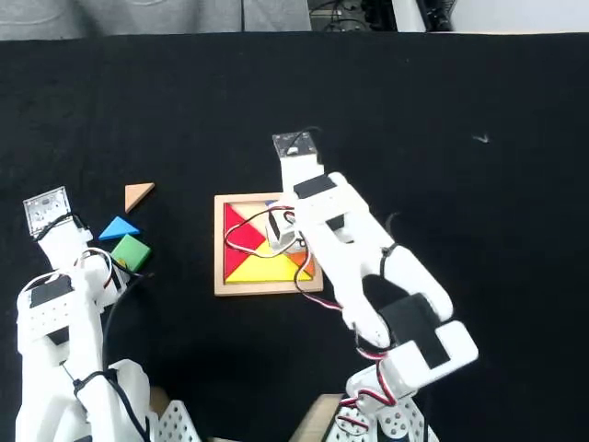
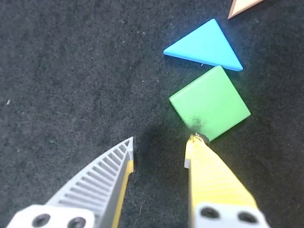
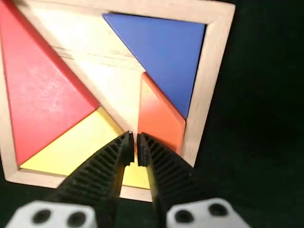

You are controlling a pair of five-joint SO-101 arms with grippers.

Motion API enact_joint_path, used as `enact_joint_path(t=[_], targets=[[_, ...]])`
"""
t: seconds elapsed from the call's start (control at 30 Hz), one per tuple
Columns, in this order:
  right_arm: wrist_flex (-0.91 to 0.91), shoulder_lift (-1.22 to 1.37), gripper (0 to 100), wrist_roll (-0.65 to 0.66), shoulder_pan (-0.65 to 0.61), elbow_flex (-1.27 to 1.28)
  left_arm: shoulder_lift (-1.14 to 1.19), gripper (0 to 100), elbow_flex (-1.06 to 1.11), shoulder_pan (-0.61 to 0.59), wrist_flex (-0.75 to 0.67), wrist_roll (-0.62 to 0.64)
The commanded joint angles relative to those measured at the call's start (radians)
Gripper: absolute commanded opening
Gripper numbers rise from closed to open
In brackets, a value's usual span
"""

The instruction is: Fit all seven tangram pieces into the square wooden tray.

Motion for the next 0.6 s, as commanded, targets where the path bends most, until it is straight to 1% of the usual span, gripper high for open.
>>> enact_joint_path(t=[0.0,0.13,0.3,0.4,0.57], targets=[[0.003,-0.007,1.1,0.014,-0.009,-0.062,-0.014,18,-0.005,0.001,-0.015,-0.005],[0.011,-0.041,1.1,0.014,-0.008,-0.062,-0.014,18,-0.005,0.001,-0.015,-0.005],[0.054,-0.133,1.1,0.037,0.057,-0.051,-0.014,18,-0.005,0.001,-0.015,-0.005],[0.029,-0.122,1.1,0.083,0.078,-0.007,-0.014,18,-0.005,0.001,-0.015,-0.005],[-0.002,-0.039,1.1,0.089,0.054,0.007,-0.014,18,-0.005,0.002,-0.015,-0.005]])
